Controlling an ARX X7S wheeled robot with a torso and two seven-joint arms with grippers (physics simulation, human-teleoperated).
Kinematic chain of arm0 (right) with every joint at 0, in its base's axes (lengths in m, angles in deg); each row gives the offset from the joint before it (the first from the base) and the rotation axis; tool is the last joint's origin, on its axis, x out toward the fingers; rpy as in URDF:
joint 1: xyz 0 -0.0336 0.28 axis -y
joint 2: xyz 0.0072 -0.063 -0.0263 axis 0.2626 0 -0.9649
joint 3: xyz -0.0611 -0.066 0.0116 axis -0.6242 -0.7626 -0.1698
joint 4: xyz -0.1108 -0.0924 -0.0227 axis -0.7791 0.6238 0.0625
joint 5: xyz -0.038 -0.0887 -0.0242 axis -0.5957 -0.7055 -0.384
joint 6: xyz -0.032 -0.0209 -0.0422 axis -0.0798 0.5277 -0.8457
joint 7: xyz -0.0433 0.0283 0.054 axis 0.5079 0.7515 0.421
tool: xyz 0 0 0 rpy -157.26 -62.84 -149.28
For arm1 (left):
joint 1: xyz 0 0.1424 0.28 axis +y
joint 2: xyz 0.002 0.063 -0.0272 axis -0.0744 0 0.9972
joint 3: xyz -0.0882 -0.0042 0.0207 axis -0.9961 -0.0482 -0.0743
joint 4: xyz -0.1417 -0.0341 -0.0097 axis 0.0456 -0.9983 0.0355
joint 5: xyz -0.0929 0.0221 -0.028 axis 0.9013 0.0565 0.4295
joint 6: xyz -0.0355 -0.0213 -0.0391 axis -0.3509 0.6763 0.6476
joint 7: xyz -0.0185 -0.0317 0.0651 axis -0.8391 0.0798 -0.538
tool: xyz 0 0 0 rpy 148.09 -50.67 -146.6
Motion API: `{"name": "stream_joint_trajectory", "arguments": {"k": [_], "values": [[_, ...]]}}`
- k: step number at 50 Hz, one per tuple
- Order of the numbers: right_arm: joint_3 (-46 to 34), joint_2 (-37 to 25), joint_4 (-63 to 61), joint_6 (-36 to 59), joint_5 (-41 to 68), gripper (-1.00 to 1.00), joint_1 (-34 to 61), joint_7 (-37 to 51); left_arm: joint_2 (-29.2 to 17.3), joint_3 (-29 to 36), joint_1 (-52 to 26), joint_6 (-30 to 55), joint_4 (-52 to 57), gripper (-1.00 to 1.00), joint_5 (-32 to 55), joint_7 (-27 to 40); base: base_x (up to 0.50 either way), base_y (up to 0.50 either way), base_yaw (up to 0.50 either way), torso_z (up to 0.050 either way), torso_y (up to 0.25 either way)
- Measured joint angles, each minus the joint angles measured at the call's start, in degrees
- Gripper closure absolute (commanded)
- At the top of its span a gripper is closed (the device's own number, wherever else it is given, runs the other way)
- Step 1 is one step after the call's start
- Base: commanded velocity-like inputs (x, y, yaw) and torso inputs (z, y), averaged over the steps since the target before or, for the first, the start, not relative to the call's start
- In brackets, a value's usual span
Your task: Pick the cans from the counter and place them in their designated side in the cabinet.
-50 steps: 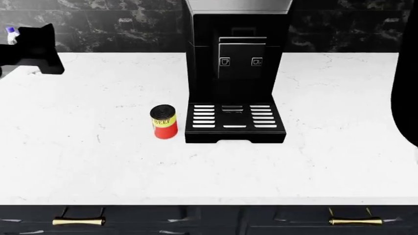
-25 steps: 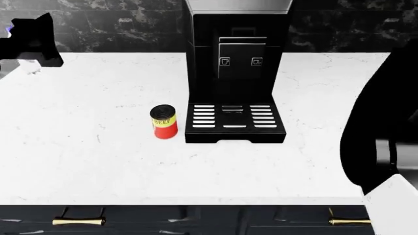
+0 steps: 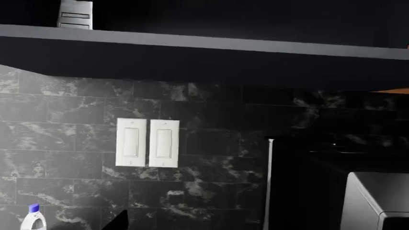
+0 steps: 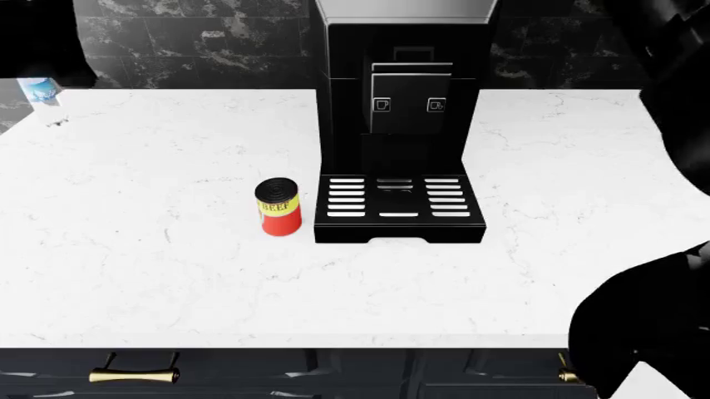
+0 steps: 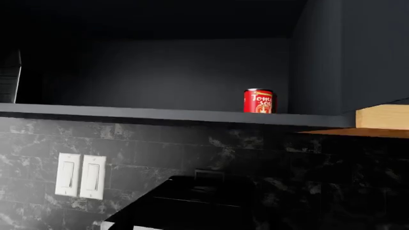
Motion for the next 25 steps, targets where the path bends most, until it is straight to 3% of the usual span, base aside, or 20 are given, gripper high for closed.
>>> {"name": "stream_joint_trajectory", "arguments": {"k": [14,25], "values": [[4.5,-2.7,-9.1,0.8,19.2,-1.00,-9.6,14.8,2.1,-2.7,0.7,-2.2,-0.4,-1.00,1.2,0.8,0.00,0.00,0.00,0.000,0.000],[5.5,-5.2,-16.1,-2.9,23.0,-1.00,-19.7,20.0,2.9,-4.3,0.2,-0.2,-1.1,-1.00,3.6,3.2,0.00,0.00,0.00,0.000,0.000]]}}
